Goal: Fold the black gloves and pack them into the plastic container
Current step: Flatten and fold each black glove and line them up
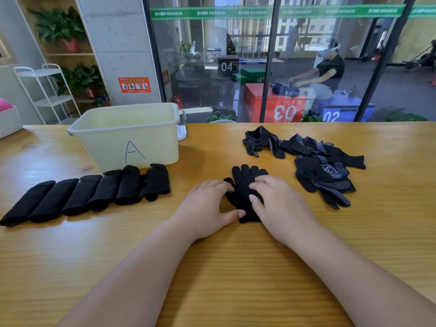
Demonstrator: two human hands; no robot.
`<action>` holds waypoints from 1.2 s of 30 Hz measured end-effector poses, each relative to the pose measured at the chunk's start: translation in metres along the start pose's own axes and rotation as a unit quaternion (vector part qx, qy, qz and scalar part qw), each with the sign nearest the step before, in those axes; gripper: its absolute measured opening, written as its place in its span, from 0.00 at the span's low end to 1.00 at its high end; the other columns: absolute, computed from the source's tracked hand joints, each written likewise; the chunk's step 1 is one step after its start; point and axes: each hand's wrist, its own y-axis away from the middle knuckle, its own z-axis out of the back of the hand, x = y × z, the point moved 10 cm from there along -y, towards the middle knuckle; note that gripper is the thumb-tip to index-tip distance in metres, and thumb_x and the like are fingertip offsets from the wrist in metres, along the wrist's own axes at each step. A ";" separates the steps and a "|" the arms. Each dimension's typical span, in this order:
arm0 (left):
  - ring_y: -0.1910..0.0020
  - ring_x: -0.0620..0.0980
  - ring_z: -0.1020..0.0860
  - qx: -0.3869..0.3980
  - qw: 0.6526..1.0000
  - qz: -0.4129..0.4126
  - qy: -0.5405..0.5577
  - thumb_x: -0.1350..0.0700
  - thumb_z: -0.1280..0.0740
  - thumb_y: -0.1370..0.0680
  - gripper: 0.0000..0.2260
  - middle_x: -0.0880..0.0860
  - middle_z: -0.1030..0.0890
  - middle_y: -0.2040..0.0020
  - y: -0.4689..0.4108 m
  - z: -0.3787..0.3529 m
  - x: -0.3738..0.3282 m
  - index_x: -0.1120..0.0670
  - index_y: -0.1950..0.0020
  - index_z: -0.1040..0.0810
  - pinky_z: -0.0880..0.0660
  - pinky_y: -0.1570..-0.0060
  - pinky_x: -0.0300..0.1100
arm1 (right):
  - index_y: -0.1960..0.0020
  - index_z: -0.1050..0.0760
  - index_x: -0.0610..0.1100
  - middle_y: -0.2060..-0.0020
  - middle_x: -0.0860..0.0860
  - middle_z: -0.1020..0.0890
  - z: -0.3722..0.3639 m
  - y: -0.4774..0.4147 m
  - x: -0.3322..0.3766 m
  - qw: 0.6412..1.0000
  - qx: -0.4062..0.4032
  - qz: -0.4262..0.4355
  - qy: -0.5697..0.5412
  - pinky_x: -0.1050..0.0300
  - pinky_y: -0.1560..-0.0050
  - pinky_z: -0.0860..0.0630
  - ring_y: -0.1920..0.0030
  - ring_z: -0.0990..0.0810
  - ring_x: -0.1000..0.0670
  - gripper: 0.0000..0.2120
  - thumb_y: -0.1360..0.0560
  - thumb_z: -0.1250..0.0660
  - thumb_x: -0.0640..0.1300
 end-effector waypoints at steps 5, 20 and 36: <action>0.20 0.43 0.36 0.012 1.000 0.012 0.009 0.30 0.30 0.24 0.34 0.42 0.29 0.21 0.001 0.000 0.002 0.47 0.24 0.24 0.38 0.19 0.48 | 0.16 0.39 0.46 0.16 0.48 0.39 -0.041 -0.028 -0.013 0.984 0.170 -0.058 0.001 0.47 0.20 0.37 0.17 0.43 0.47 0.29 0.13 0.44 0.58; 0.32 0.39 0.27 -0.082 0.984 0.097 0.128 0.48 0.32 0.16 0.17 0.38 0.22 0.33 0.002 0.022 0.038 0.44 0.27 0.24 0.32 0.36 0.36 | 0.15 0.62 0.63 0.14 0.51 0.62 -0.086 -0.076 -0.012 0.970 0.228 -0.054 0.066 0.36 0.17 0.61 0.15 0.64 0.41 0.37 0.20 0.62 0.75; 0.19 0.46 0.37 0.040 0.999 0.012 0.002 0.37 0.37 0.16 0.25 0.39 0.31 0.20 -0.001 -0.007 0.010 0.43 0.21 0.27 0.37 0.20 0.51 | 0.15 0.61 0.62 0.15 0.54 0.64 -0.055 -0.003 -0.030 0.971 0.236 -0.018 0.022 0.44 0.15 0.60 0.16 0.67 0.52 0.38 0.20 0.60 0.75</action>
